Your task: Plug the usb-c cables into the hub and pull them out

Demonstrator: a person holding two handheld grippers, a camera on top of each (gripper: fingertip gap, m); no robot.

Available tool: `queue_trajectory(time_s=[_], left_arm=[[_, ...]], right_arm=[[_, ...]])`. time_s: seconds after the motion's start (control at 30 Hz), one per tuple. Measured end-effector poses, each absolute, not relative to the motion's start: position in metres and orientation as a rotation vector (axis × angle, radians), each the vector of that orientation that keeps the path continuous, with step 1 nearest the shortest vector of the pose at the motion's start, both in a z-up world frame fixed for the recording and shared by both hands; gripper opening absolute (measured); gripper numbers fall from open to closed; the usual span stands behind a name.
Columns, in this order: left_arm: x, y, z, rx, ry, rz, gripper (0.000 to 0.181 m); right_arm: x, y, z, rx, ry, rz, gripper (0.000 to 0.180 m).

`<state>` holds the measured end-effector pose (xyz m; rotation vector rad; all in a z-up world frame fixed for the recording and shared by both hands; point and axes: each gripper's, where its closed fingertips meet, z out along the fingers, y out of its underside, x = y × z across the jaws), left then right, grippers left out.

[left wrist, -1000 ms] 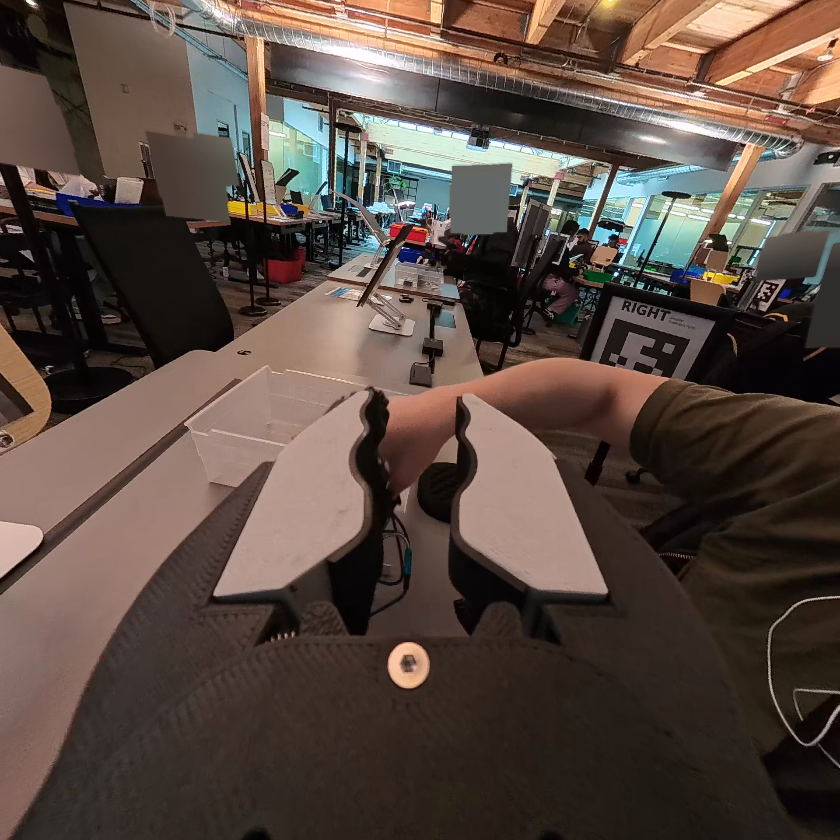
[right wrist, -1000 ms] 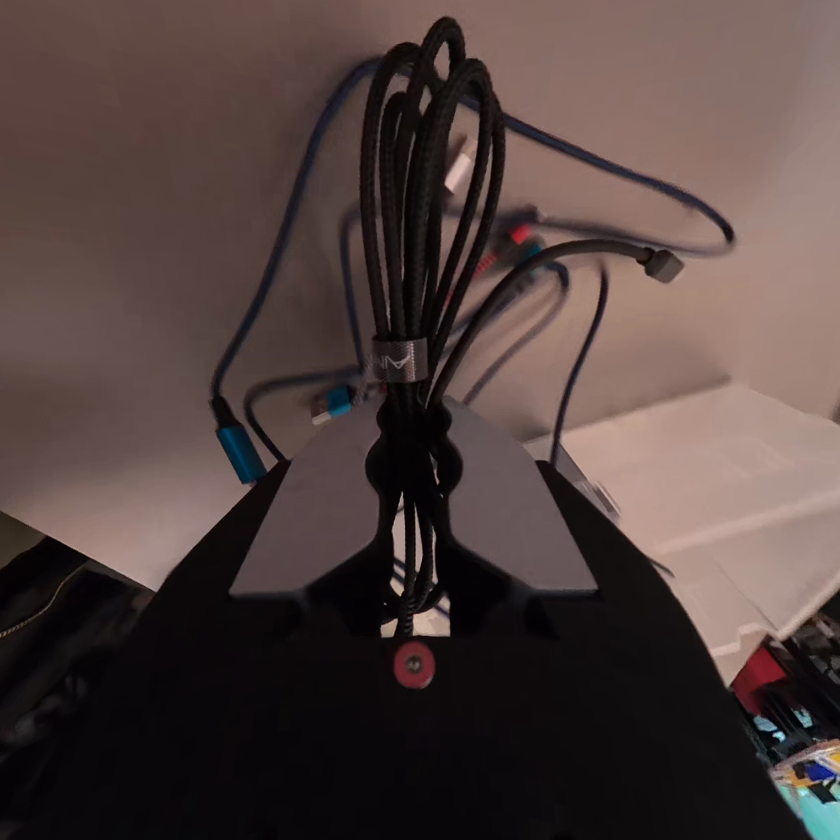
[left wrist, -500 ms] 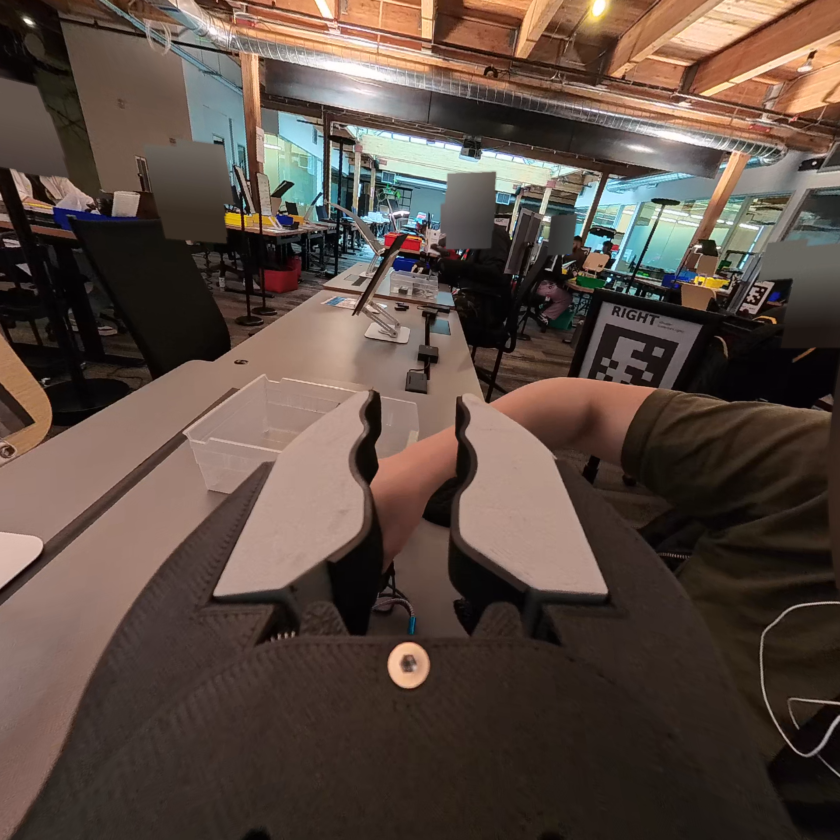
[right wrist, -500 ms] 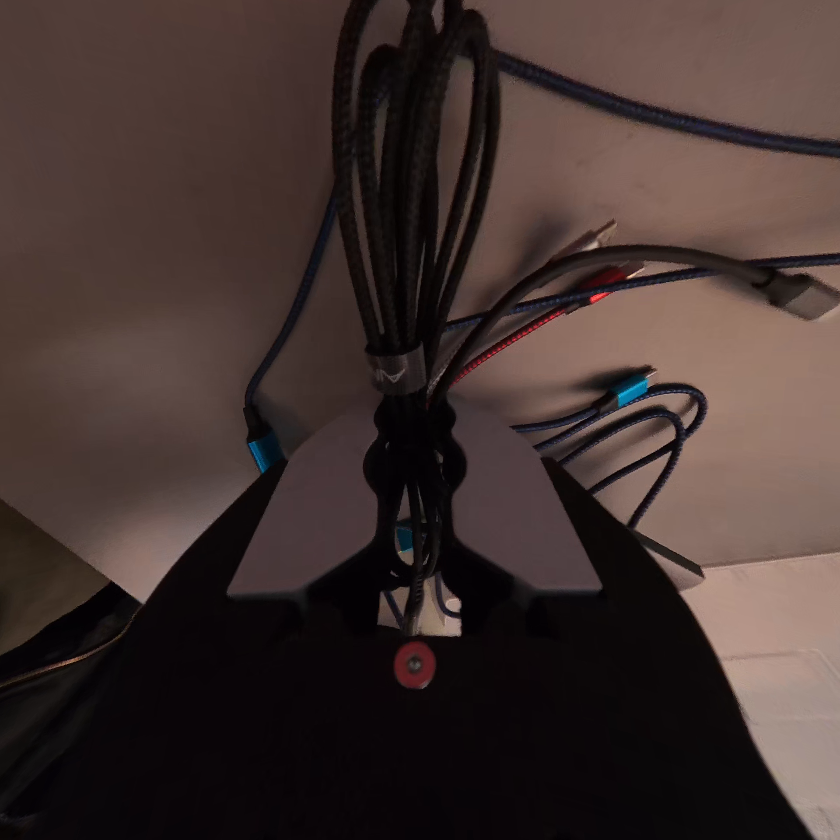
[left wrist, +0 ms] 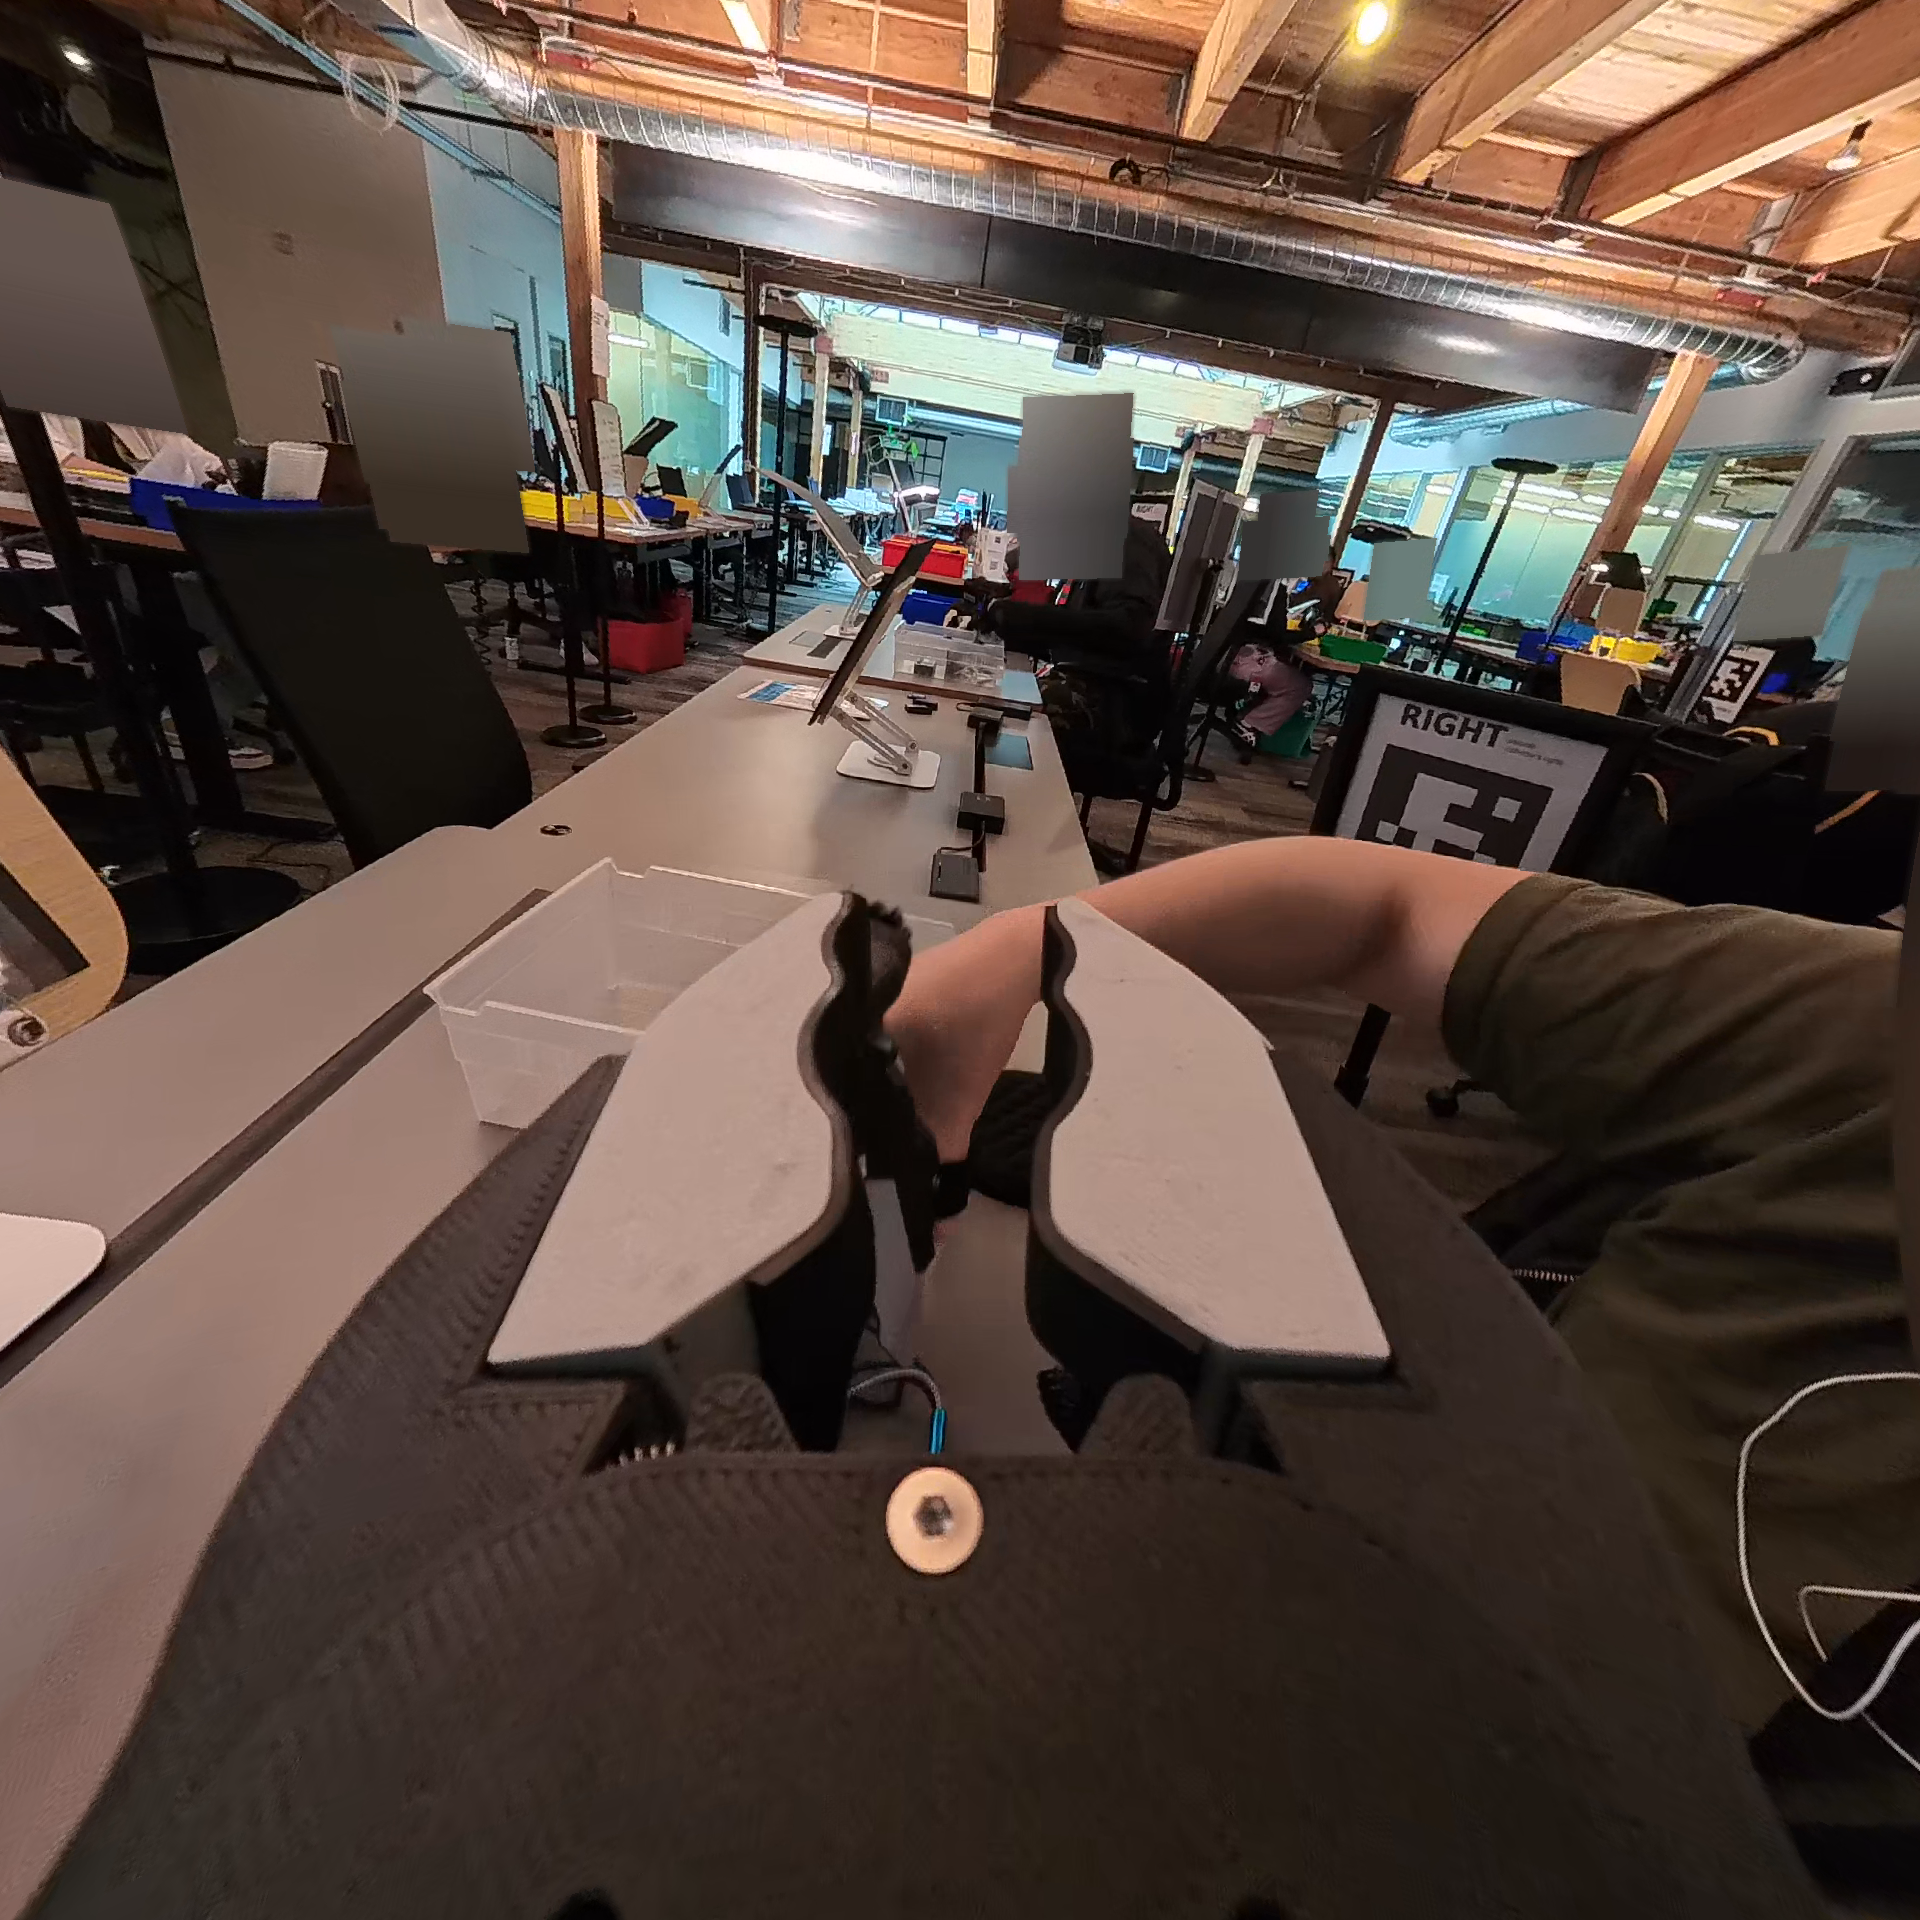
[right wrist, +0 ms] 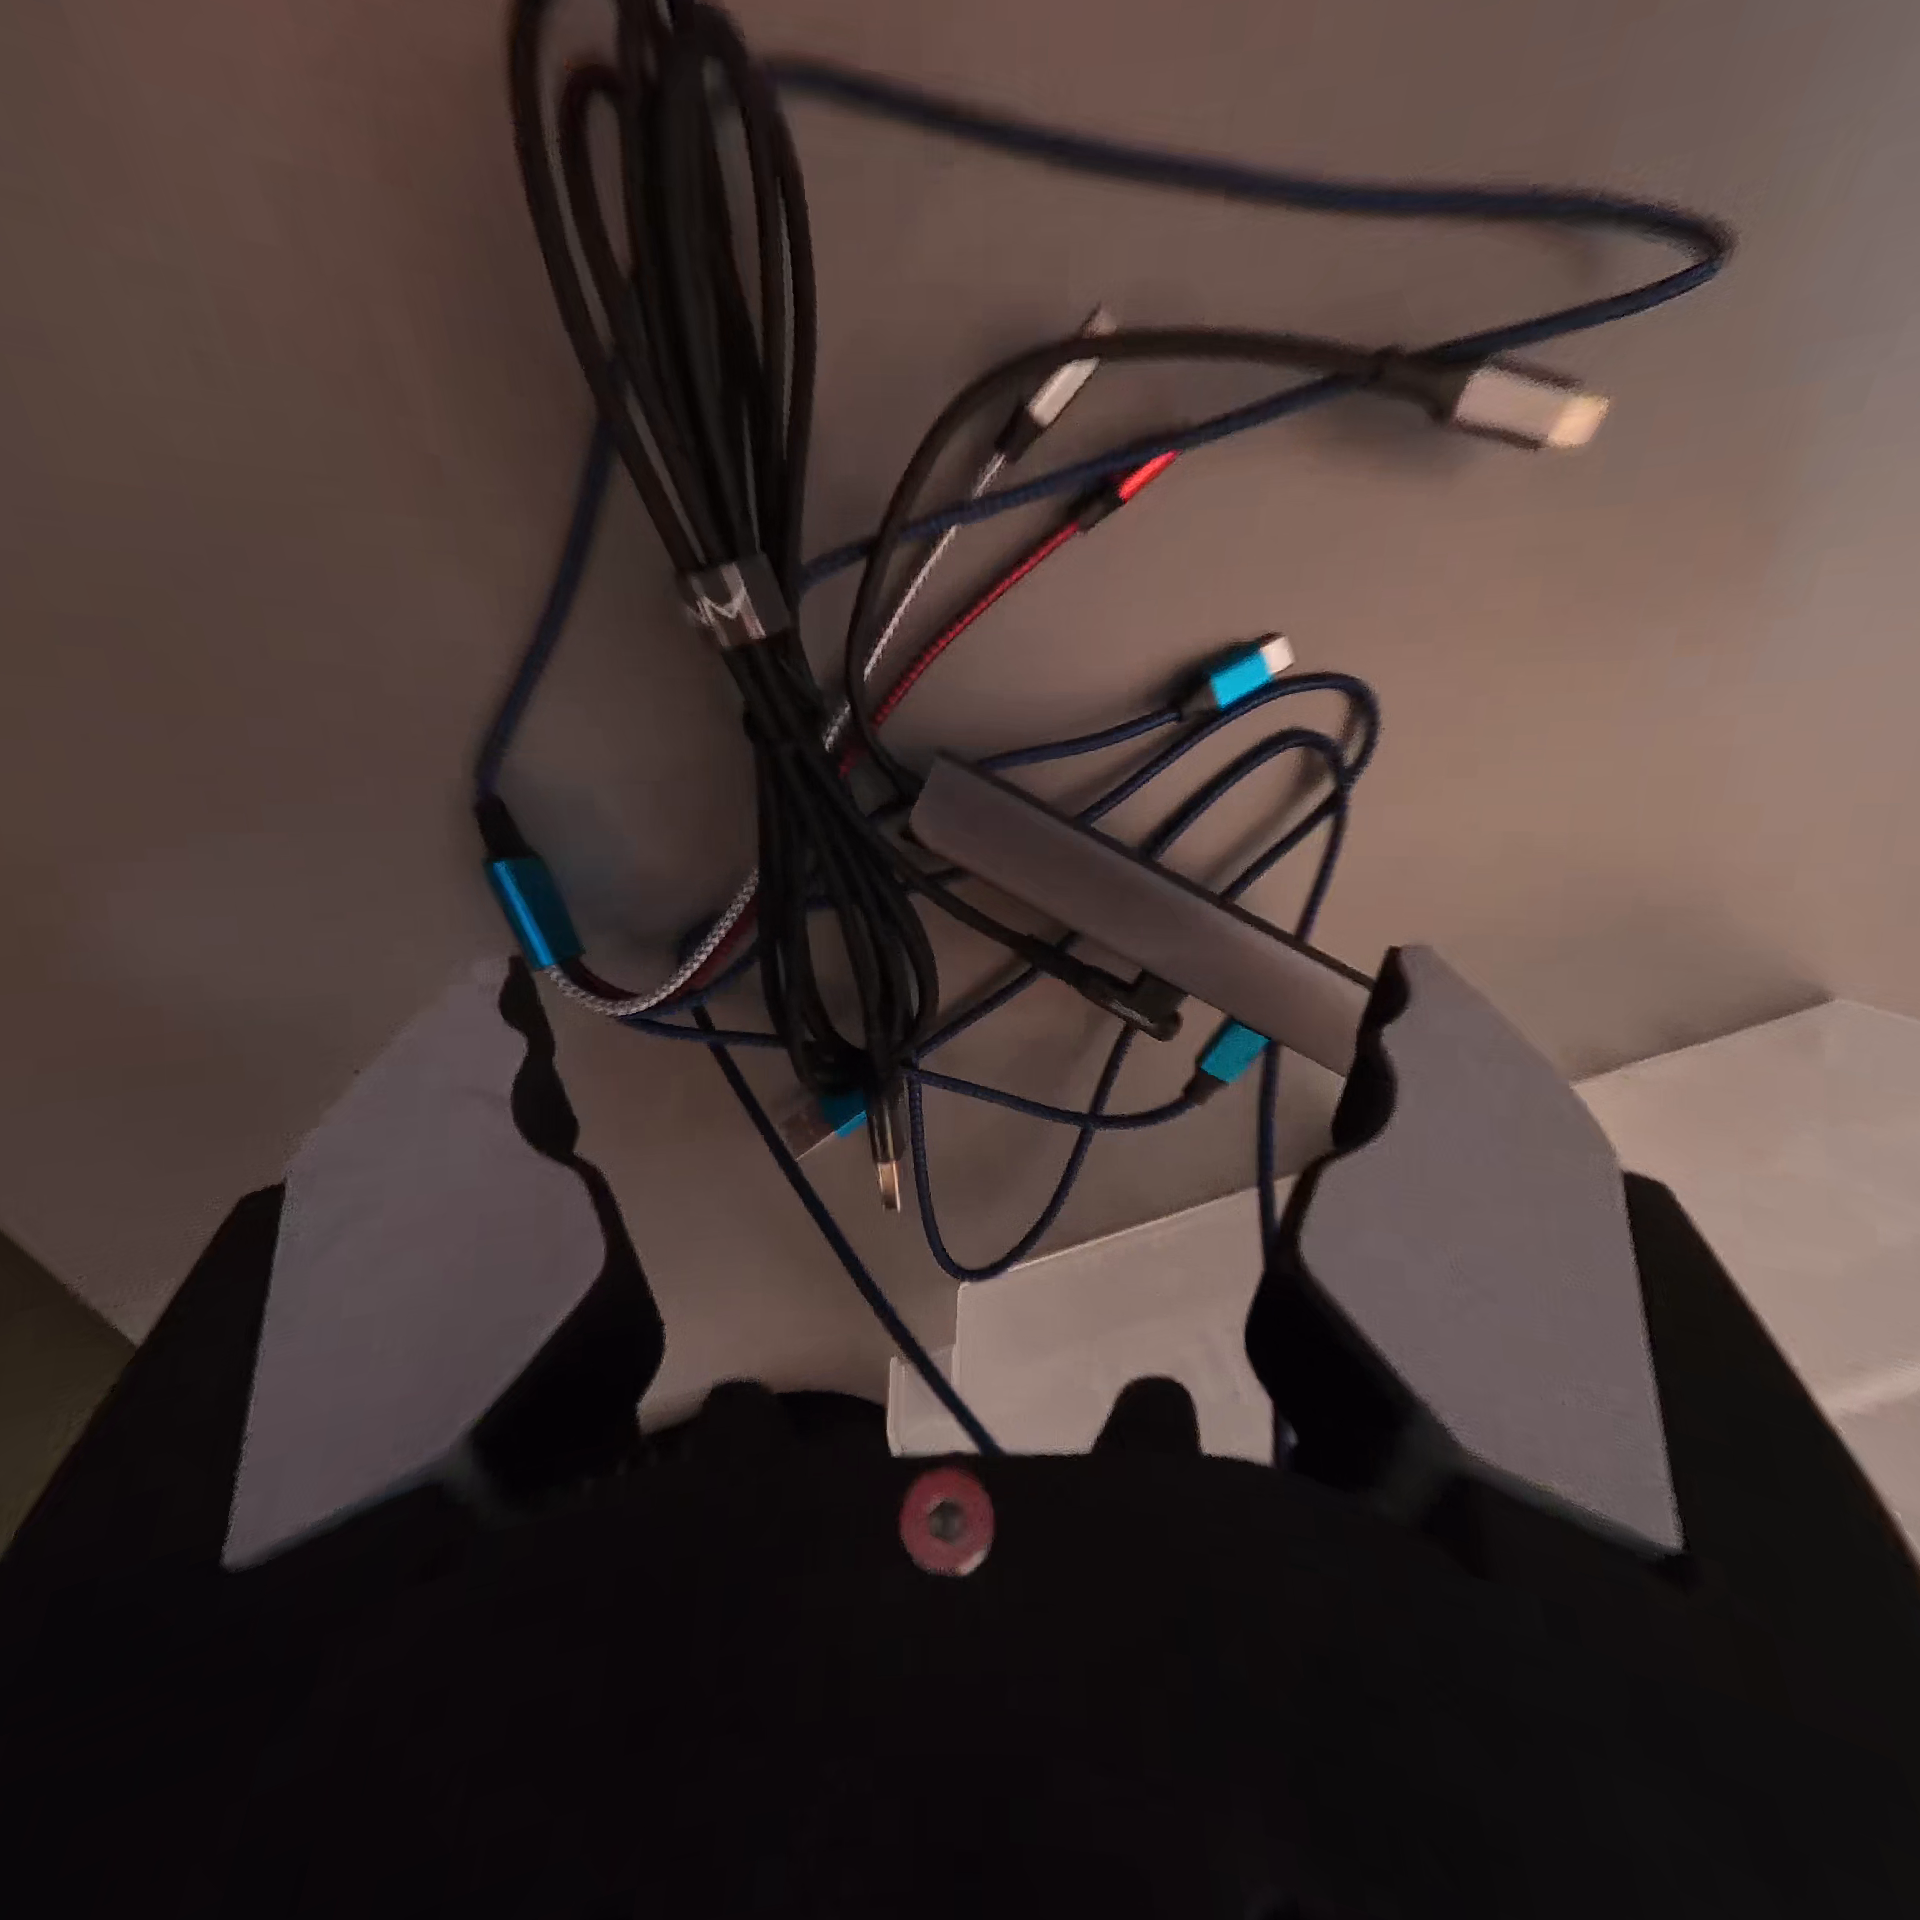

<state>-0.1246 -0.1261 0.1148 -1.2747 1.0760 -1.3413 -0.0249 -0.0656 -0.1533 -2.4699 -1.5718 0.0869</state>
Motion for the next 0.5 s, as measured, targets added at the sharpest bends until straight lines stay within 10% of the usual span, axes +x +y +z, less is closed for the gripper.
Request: queue_trajectory(time_s=[0.5], left_arm=[[-0.115, -0.122, 0.104, -1.314, 1.093, -1.352, 0.032]], right_arm=[[-0.013, -0.067, -0.222, -2.582, -1.924, -0.111, 0.142]])
